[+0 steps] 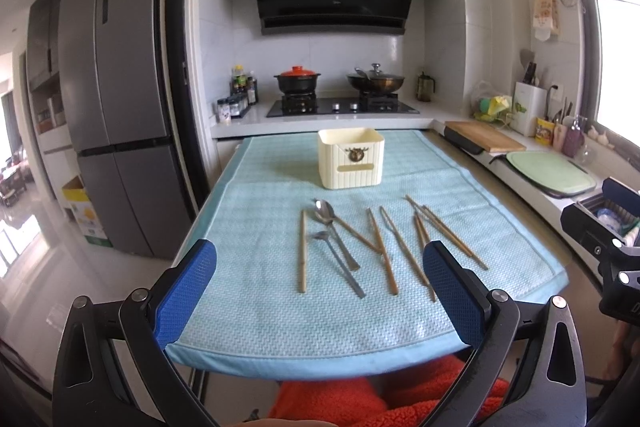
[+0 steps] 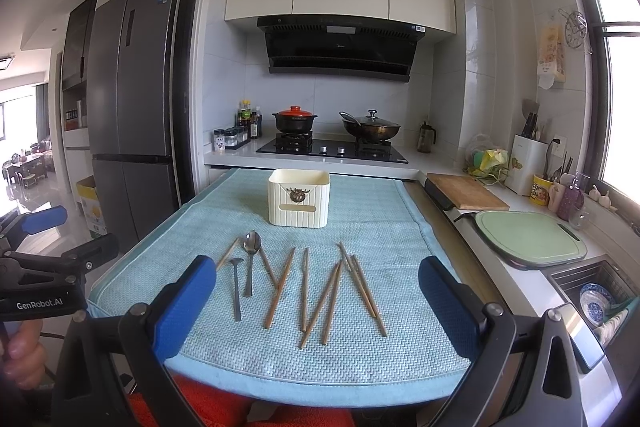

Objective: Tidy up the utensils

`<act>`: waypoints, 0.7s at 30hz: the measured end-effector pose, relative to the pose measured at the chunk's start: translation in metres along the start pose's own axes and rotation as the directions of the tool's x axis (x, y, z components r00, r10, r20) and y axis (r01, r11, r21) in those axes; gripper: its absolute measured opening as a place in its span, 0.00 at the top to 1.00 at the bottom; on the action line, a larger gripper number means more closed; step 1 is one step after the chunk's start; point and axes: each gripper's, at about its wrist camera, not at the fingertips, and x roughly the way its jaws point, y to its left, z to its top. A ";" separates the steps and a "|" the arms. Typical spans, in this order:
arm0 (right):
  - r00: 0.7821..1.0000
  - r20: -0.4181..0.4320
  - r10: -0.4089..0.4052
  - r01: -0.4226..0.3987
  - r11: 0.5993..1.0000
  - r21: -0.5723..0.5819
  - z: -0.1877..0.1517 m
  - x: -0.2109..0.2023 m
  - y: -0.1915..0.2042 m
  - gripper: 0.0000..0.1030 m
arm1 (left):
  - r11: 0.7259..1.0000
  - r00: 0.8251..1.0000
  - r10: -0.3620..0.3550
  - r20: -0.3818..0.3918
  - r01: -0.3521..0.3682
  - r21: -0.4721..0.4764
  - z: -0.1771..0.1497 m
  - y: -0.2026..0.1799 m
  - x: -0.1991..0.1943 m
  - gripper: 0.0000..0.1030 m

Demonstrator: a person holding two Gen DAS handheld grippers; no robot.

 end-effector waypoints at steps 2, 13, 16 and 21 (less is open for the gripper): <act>1.000 -0.001 0.000 0.000 1.000 -0.001 0.001 0.000 0.001 0.00 | 1.000 1.000 -0.001 0.001 0.001 0.000 -0.001 0.000 0.000 0.00; 1.000 0.000 0.000 0.000 1.000 0.000 0.001 0.002 0.001 0.00 | 1.000 1.000 0.001 -0.005 -0.001 0.001 0.000 -0.001 0.000 0.00; 1.000 0.000 0.000 0.000 1.000 0.000 0.000 0.001 0.001 0.00 | 1.000 1.000 0.000 -0.006 0.000 0.001 0.000 0.000 0.000 0.00; 1.000 0.001 -0.001 0.001 1.000 0.000 0.001 0.001 0.001 0.00 | 1.000 1.000 0.004 -0.012 -0.004 0.007 0.001 -0.001 0.001 0.00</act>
